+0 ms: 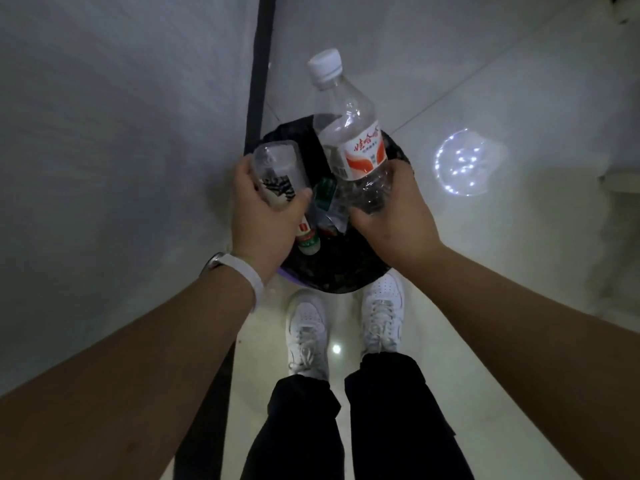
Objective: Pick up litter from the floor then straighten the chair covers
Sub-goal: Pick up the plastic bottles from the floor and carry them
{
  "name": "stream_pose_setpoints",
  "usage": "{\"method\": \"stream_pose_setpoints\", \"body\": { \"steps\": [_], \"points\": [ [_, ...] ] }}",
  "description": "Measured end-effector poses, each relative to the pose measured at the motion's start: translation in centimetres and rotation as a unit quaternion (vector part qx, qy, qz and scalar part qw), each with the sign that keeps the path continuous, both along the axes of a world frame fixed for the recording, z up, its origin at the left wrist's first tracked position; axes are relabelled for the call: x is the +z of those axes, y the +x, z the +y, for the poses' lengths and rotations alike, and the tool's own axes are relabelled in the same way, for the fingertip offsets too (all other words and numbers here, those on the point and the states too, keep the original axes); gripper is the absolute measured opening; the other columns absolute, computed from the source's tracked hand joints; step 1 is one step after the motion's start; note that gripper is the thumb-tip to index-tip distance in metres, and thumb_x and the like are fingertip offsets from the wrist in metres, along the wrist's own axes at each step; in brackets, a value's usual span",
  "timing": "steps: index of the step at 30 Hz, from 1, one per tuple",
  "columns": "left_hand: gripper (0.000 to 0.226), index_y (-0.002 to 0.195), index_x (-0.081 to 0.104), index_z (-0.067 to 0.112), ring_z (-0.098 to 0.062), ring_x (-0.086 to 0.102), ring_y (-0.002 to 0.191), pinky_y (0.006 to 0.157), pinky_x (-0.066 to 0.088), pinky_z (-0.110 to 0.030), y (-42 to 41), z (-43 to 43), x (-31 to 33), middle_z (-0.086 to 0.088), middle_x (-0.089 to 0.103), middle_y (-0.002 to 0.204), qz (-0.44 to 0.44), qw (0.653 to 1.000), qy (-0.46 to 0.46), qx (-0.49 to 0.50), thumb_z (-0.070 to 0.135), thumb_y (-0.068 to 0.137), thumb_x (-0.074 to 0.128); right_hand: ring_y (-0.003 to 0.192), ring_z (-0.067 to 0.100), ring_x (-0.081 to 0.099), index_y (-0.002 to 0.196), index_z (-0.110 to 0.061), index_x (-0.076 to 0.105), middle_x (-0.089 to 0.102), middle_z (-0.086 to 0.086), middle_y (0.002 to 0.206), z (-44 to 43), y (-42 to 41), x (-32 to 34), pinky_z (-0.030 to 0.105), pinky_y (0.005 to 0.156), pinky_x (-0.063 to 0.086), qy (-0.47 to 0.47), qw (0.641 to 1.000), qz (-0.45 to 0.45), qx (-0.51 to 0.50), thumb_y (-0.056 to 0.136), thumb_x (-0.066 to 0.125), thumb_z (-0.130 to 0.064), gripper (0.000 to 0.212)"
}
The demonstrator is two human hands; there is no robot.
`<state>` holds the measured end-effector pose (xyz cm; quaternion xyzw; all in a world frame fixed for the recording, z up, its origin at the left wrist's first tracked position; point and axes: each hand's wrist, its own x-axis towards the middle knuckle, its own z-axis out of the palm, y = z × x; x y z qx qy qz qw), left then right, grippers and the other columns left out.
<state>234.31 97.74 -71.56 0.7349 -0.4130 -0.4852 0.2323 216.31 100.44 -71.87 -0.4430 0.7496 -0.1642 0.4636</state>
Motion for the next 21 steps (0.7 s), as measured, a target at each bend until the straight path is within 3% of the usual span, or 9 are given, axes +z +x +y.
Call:
{"method": "stream_pose_setpoints", "body": {
  "steps": [3, 7, 12, 15, 21],
  "points": [
    [0.084, 0.148, 0.027, 0.024, -0.009, 0.048, 0.128, 0.107, 0.045, -0.034, 0.0, 0.6, -1.5, 0.004, 0.044, 0.143, 0.004, 1.000, 0.019, -0.004, 0.026, 0.082, 0.078, 0.101, 0.014, 0.056, 0.131, -0.020, 0.038, 0.054, -0.002, 0.120, 0.6, 0.1, -2.0, 0.023, 0.073, 0.041, 0.005, 1.000, 0.022, 0.017, 0.079, 0.075, -0.035, 0.065],
    [0.076, 0.149, 0.029, 0.022, -0.009, 0.042, 0.133, 0.106, 0.035, -0.022, -0.1, 1.1, -1.0, 0.002, 0.040, 0.148, -0.027, 0.999, 0.016, -0.036, 0.028, 0.087, 0.072, 0.118, 0.021, 0.050, 0.141, -0.014, 0.034, 0.046, 0.006, 0.137, 1.1, -0.1, -1.8, 0.027, 0.086, 0.041, 0.001, 0.997, 0.046, 0.060, 0.086, 0.067, -0.031, 0.066],
    [0.061, 0.146, 0.039, 0.021, -0.007, 0.041, 0.132, 0.106, 0.032, -0.019, -0.2, 0.9, 2.4, 0.004, 0.044, 0.145, -0.056, 0.991, -0.002, -0.119, 0.028, 0.092, 0.066, 0.112, 0.022, 0.053, 0.134, -0.015, 0.046, 0.050, 0.003, 0.133, 1.0, -0.8, 2.0, 0.028, 0.079, 0.041, -0.032, 0.989, 0.082, 0.116, 0.091, 0.059, -0.030, 0.047],
    [0.054, 0.143, 0.044, 0.018, -0.007, 0.043, 0.126, 0.106, 0.036, -0.024, -0.2, 0.6, 6.1, 0.000, 0.048, 0.140, -0.096, 0.972, -0.048, -0.211, 0.026, 0.093, 0.064, 0.113, 0.023, 0.052, 0.132, -0.015, 0.051, 0.054, 0.003, 0.130, 1.0, -1.6, 5.5, 0.029, 0.080, 0.041, -0.063, 0.980, 0.121, 0.148, 0.093, 0.058, -0.033, 0.043],
    [0.052, 0.138, 0.053, 0.014, -0.023, 0.045, 0.130, 0.109, 0.035, -0.036, -0.2, 1.0, 15.2, -0.009, 0.049, 0.144, -0.179, 0.912, -0.100, -0.355, 0.035, 0.090, 0.055, 0.106, 0.031, 0.057, 0.120, -0.009, 0.062, 0.063, 0.008, 0.118, 1.3, -3.2, 16.0, 0.038, 0.085, 0.047, -0.112, 0.955, 0.200, 0.190, 0.091, 0.050, -0.039, 0.044]
  ]
}}
